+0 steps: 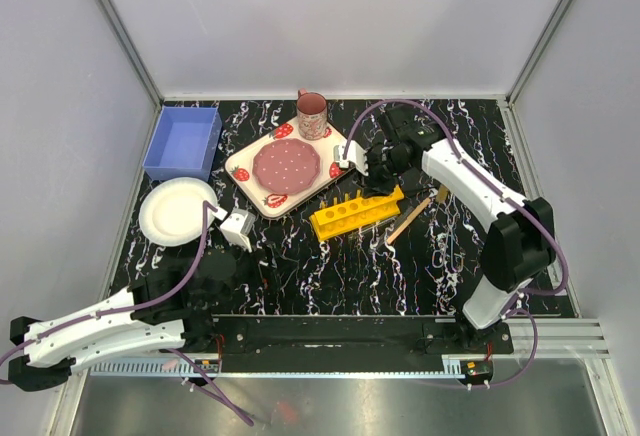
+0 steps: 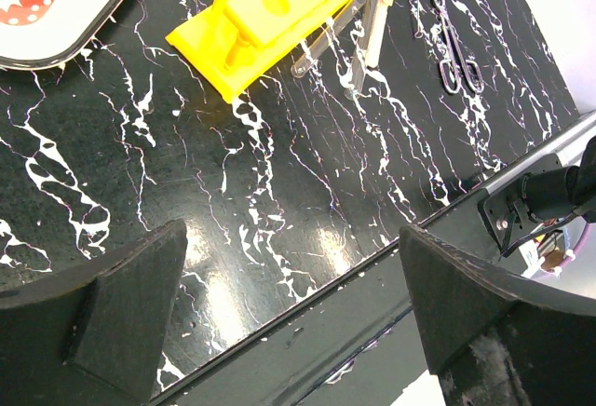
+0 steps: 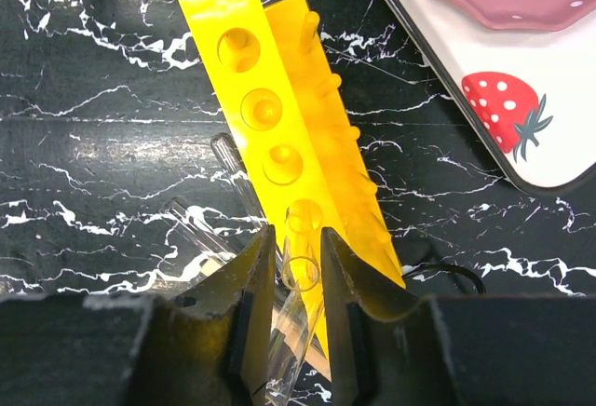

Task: Organize the chemistry lab equipment

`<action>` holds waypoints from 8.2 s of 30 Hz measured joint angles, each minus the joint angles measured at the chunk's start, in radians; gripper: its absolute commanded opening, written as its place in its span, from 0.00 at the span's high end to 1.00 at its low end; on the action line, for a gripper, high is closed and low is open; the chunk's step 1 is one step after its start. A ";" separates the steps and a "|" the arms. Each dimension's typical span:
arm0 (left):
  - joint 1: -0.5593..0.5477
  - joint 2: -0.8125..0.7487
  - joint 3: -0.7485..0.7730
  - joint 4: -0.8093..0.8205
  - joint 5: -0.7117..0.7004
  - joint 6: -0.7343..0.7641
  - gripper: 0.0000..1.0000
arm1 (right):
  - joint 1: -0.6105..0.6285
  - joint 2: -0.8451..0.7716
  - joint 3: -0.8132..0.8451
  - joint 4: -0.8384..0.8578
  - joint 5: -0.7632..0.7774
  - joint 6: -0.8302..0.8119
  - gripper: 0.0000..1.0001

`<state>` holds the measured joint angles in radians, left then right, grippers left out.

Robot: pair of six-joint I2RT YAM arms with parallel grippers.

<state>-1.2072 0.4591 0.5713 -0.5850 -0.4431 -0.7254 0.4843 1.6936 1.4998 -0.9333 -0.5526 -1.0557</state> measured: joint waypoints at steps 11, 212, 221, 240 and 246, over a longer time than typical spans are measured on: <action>0.002 0.014 0.000 0.000 -0.001 0.010 0.01 | 0.000 0.017 0.141 -0.077 -0.051 0.018 0.58; 0.012 0.018 -0.024 0.032 0.045 0.016 0.01 | -0.172 -0.037 0.089 -0.168 -0.133 -0.157 0.76; 0.012 0.018 -0.024 0.032 0.045 0.012 0.01 | -0.172 0.009 0.139 -0.173 -0.114 -0.085 0.75; 0.012 0.012 -0.026 0.032 0.045 0.009 0.01 | -0.168 0.055 0.180 -0.176 -0.091 0.028 0.38; 0.012 0.012 -0.026 0.032 0.045 0.009 0.01 | -0.168 0.039 0.190 -0.147 -0.071 0.119 0.27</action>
<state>-1.1954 0.4709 0.5457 -0.5526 -0.3977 -0.7162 0.3161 1.7325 1.6901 -1.0805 -0.6231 -0.9367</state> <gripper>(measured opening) 0.984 0.689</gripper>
